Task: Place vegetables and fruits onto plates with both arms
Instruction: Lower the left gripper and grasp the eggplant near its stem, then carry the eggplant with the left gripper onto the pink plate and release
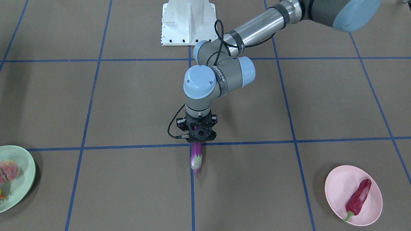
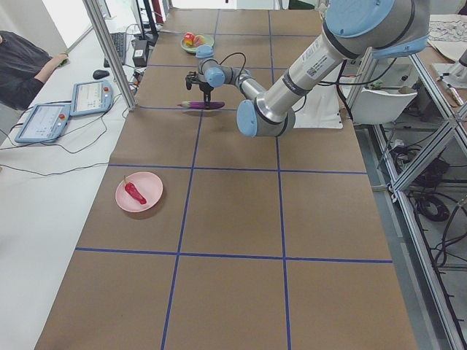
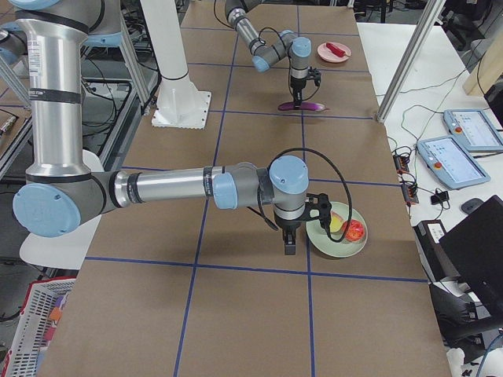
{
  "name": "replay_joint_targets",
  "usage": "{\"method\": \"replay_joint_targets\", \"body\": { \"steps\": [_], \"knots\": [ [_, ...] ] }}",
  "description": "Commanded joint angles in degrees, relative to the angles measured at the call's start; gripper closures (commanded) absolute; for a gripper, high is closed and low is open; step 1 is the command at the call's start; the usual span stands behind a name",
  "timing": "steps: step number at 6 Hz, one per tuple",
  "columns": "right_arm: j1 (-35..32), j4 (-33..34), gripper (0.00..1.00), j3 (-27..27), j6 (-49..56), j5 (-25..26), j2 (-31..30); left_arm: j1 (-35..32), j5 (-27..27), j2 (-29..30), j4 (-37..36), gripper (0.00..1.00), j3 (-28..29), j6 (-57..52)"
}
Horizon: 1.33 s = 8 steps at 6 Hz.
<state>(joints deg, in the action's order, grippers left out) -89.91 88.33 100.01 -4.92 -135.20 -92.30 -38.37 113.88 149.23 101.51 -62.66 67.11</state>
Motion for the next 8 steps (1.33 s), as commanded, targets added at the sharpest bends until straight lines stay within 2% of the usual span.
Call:
{"method": "replay_joint_targets", "body": {
  "steps": [1,2,4,5,6,7,8],
  "knots": [
    [0.09,0.00,0.00,-0.08,-0.01,-0.06,0.01,-9.46,5.79,-1.12,-2.61,1.00,-0.18,-17.40],
    [0.09,0.00,0.00,-0.08,-0.01,-0.06,0.01,-15.70,7.74,-3.05,-5.77,1.00,2.00,-30.94],
    [0.44,0.00,0.00,-0.26,-0.01,-0.06,0.10,-26.09,7.59,-3.94,-6.06,1.00,13.74,-54.42],
    [0.44,0.00,0.00,-0.26,-0.01,-0.06,0.19,-28.31,6.28,-4.20,-4.50,1.00,17.36,-57.93],
    [0.44,0.00,0.00,-0.26,-0.09,-0.06,0.27,-28.07,2.96,-7.17,0.30,1.00,18.27,-58.06],
    [0.70,0.00,0.00,-0.43,-0.09,-0.06,0.45,-26.51,2.93,-11.11,8.27,1.00,18.11,-58.84],
    [0.70,0.00,0.00,-0.34,-0.18,-0.06,0.71,-24.75,2.93,-12.89,12.79,1.00,17.93,-59.11]
  ]
}}
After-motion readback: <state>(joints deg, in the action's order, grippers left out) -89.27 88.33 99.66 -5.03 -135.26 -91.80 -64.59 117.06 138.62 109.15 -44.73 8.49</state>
